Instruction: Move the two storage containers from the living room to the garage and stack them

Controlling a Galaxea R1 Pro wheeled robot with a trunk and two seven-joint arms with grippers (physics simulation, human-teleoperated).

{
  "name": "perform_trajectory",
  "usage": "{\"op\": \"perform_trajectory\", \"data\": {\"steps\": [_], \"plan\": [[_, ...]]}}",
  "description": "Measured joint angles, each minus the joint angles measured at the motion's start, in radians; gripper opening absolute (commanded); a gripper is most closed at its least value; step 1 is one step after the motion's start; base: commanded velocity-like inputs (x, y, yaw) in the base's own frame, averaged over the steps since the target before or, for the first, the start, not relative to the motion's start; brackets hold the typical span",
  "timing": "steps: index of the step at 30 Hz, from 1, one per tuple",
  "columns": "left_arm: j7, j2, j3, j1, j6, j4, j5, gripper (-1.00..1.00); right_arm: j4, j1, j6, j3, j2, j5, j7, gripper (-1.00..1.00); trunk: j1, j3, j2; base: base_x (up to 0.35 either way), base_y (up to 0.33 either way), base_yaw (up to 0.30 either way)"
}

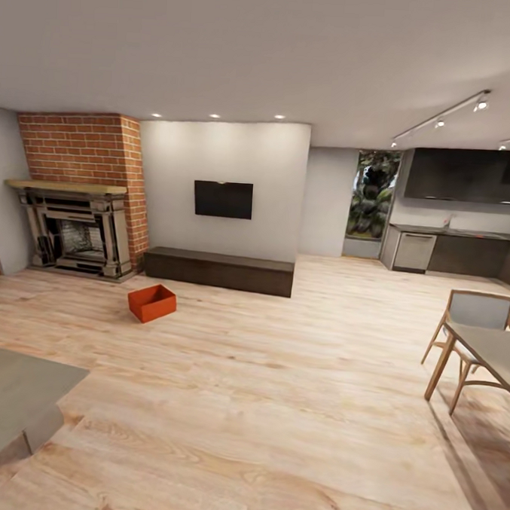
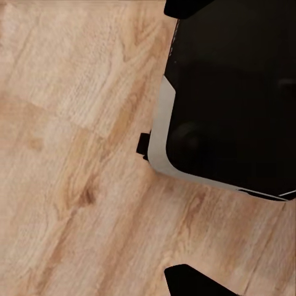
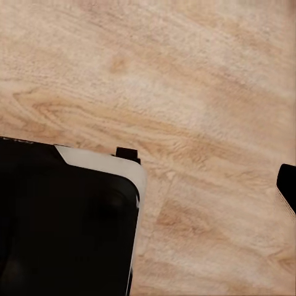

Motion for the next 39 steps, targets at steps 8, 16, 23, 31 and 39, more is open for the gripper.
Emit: {"op": "perform_trajectory", "data": {"steps": [8, 16, 23, 31, 39], "plan": [[0.000, 0.001, 0.000, 0.000, -0.002, 0.000, 0.001, 1.00, 0.000, 0.000, 0.000, 0.000, 0.000, 0.000, 0.000, 1.00, 0.000, 0.000, 0.000, 0.322, 0.000, 0.000], [0.001, 0.002, 0.000, 0.000, -0.004, 0.000, 0.002, 1.00, 0.000, 0.000, 0.001, 0.001, 0.000, 0.000, 0.000, 1.00, 0.000, 0.000, 0.000, 0.322, 0.000, 0.000], [0.001, 0.002, 0.001, 0.000, -0.005, 0.000, 0.002, 1.00, 0.000, 0.000, 0.001, 0.003, 0.000, 0.002, 0.000, 1.00, 0.000, 0.000, 0.000, 0.322, 0.000, 0.000], [0.001, 0.002, 0.000, 0.000, -0.005, 0.000, 0.002, 1.00, 0.000, 0.000, 0.003, 0.010, 0.000, 0.006, 0.001, 1.00, 0.000, 0.000, 0.000, 0.322, 0.000, 0.000], [0.001, 0.002, 0.000, 0.000, -0.005, 0.000, 0.002, 1.00, 0.000, 0.000, -0.001, 0.008, 0.001, 0.074, 0.000, 1.00, 0.000, 0.000, 0.000, 0.322, 0.000, 0.000]]}}
